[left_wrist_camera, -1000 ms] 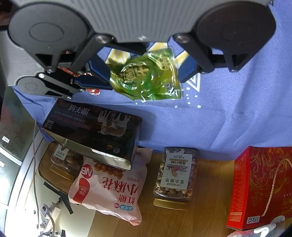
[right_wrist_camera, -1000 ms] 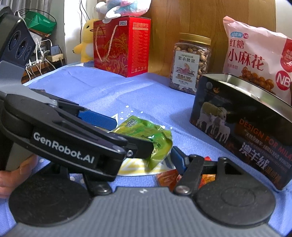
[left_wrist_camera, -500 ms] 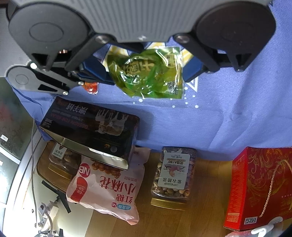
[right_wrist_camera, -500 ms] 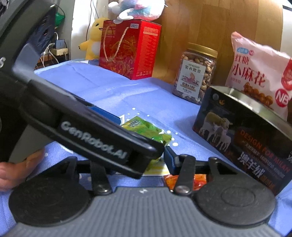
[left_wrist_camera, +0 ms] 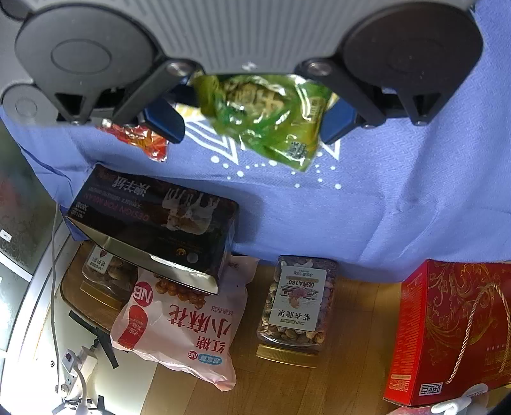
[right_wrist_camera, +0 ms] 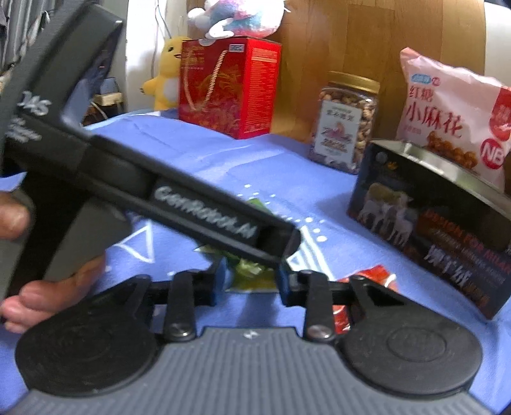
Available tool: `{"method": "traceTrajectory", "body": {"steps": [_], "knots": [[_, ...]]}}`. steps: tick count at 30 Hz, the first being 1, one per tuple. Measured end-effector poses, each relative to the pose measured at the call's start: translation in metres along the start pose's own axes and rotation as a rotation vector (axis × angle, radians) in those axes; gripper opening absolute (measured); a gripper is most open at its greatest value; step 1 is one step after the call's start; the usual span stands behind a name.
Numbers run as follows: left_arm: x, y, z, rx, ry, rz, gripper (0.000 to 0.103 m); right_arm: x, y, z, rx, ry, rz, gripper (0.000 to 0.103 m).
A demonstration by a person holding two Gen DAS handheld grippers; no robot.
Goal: Organize snacks
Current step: 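Hold the green snack pack in the left gripper and settle the grip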
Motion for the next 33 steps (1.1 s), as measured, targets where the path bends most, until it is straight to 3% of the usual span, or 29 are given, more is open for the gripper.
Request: {"method": "traceTrajectory", "body": {"steps": [6, 12, 25, 31, 33], "knots": [[0.0, 0.0, 0.0, -0.001, 0.001, 0.0, 0.095, -0.001, 0.003, 0.0, -0.012, -0.027, 0.008, 0.035], [0.0, 0.0, 0.0, -0.003, 0.002, 0.001, 0.095, -0.002, 0.003, 0.004, -0.027, -0.056, 0.013, 0.054], [0.0, 0.0, 0.0, -0.013, 0.0, -0.003, 0.099, 0.008, -0.017, 0.013, 0.0, -0.045, -0.025, 0.067], [0.0, 0.001, -0.001, -0.009, 0.006, 0.006, 0.096, 0.008, -0.014, 0.011, -0.003, -0.027, 0.001, 0.057], [0.001, 0.002, -0.003, -0.011, 0.014, 0.013, 0.09, 0.009, -0.013, 0.01, -0.014, -0.02, 0.013, 0.056]]}}
Point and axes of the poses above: each gripper's, at about its wrist camera, not at the fingertips, and y roughly against the way its jaws point, z to its right, x to its top, the point moved 5 cm from there along -y, roughly the way its jaws point, and after that the axes turned 5 degrees about -z, right-handed, at the moved point
